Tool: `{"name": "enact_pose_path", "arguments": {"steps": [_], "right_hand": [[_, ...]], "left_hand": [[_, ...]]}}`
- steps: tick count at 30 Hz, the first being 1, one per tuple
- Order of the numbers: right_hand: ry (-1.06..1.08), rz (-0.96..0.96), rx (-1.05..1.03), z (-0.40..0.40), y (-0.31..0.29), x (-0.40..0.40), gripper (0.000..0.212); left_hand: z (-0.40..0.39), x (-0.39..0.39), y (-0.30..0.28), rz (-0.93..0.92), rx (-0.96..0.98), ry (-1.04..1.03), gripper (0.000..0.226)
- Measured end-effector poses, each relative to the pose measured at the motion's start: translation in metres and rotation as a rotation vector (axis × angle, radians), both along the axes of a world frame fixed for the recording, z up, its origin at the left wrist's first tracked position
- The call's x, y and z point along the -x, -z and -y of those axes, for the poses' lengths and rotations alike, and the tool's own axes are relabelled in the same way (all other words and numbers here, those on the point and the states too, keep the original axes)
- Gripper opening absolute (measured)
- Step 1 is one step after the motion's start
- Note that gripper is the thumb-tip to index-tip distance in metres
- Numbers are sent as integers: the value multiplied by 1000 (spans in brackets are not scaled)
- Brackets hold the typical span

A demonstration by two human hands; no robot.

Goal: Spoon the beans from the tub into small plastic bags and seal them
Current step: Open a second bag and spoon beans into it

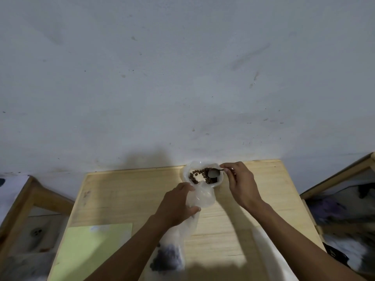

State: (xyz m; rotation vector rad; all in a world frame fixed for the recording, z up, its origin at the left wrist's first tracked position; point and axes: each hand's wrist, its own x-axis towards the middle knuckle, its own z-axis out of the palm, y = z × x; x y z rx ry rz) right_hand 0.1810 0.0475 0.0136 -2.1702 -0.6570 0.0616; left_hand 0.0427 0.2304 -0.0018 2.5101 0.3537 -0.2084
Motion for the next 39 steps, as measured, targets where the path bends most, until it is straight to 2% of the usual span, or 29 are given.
{"name": "enact_pose_path", "arguments": {"steps": [2, 5, 8, 13, 17, 20, 26, 33, 39], "right_hand": [[-27, -3, 8, -2, 10, 2, 21], [44, -67, -11, -4, 20, 2, 20], [181, -284, -38, -8, 27, 1, 23], [431, -629, -217, -14, 40, -4, 24], [510, -760, -399, -9, 34, -5, 22], [522, -764, -494, -5, 23, -8, 22], [482, -679, -542, 7, -15, -18, 23], [325, -530, -506, 16, -65, -10, 19], [148, -424, -394, 19, -68, 11, 21]], "left_hand": [[1, -3, 4, 2, 11, 15, 68], [1, -7, 8, 14, 51, 20, 68], [2, -8, 12, 31, 83, 34, 68], [2, -7, 13, 41, 108, 34, 69], [1, -5, 12, 66, 96, 19, 68], [1, -3, 11, 94, 81, 4, 66], [1, -1, 6, 119, 37, -82, 66], [-2, -5, -1, 146, 2, -222, 62], [-9, -4, -5, 150, -73, -228, 63]]}}
